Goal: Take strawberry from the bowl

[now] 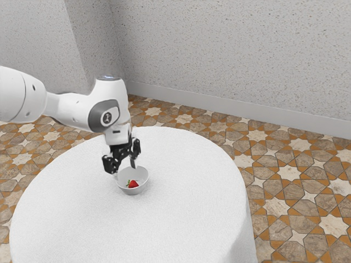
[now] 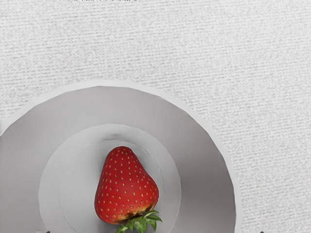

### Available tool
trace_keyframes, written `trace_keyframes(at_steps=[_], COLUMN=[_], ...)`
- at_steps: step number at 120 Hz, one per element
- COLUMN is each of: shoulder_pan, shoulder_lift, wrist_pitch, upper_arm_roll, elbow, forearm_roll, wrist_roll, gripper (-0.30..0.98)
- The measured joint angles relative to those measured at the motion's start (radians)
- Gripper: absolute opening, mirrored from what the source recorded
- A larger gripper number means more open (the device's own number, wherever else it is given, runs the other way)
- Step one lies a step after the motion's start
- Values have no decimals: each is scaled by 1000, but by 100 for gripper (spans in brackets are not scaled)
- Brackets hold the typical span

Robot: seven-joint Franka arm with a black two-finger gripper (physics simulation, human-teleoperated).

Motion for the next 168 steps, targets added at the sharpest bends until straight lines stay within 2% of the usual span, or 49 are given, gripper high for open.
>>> trace_keyframes(at_steps=[13, 25, 102, 112, 125, 141, 159, 168], shoulder_pan=[-2, -5, -15, -15, -16, -16, -16, -17], shoulder_lift=[30, 44, 127, 131, 138, 144, 143, 143], wrist_pitch=[4, 6, 31, 35, 39, 45, 48, 49], upper_arm_roll=[-1, 0, -3, -2, -2, -2, -2, -2], elbow=[30, 34, 65, 66, 66, 66, 66, 67], forearm_roll=[5, 5, 9, 10, 9, 8, 12, 13], wrist_roll=[-26, -45, -115, -118, -119, -118, -122, -124], gripper=[36, 32, 40, 38, 40, 50, 40, 39])
